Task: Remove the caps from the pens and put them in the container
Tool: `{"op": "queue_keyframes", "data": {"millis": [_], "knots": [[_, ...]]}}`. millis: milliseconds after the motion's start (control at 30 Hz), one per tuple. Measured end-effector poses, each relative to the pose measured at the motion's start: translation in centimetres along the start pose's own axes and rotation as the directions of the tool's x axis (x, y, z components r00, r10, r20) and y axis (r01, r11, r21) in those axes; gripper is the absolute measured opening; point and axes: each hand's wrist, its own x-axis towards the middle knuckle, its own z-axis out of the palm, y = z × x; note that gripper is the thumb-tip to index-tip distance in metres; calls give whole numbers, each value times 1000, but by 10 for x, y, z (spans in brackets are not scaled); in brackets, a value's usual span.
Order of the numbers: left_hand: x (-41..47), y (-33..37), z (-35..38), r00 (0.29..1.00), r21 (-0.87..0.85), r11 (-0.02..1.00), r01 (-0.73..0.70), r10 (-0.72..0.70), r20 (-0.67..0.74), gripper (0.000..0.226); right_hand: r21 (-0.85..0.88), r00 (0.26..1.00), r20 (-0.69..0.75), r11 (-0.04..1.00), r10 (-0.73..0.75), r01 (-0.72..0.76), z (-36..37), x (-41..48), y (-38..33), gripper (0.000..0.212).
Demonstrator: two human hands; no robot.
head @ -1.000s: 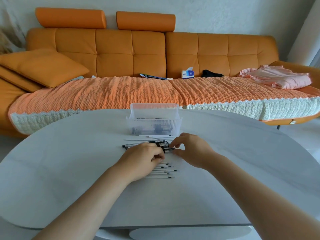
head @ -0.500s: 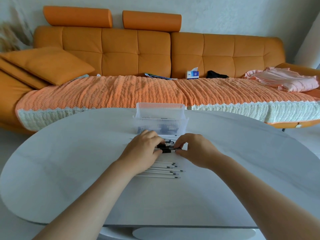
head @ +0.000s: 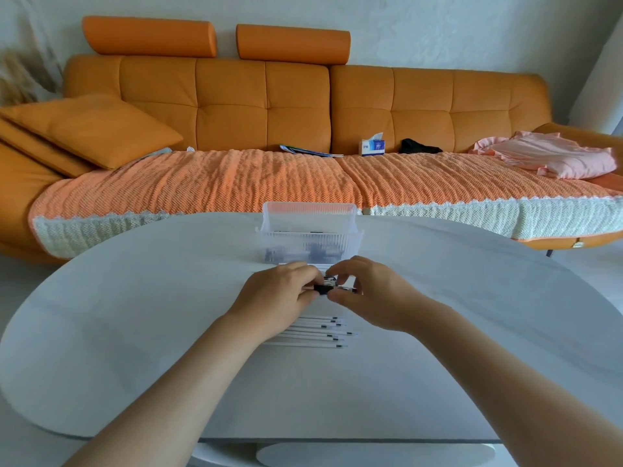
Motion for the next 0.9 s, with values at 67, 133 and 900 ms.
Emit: {"op": "queue_keyframes", "data": {"millis": [67,133,900], "knots": [[0,2,0,1000,-19,1000,-21,21,-20,13,-30,999,48,999,17,-15,1,-1,-3,24],[2,4,1,999,-31,999,-38,37,-35,14,-67,996,81,998,20,-14,-1,-2,-6,23],[4,5,7,996,-230,971,-62,46,-74,9,-193,991,71,973,-112,124,5,-8,-4,24]]}}
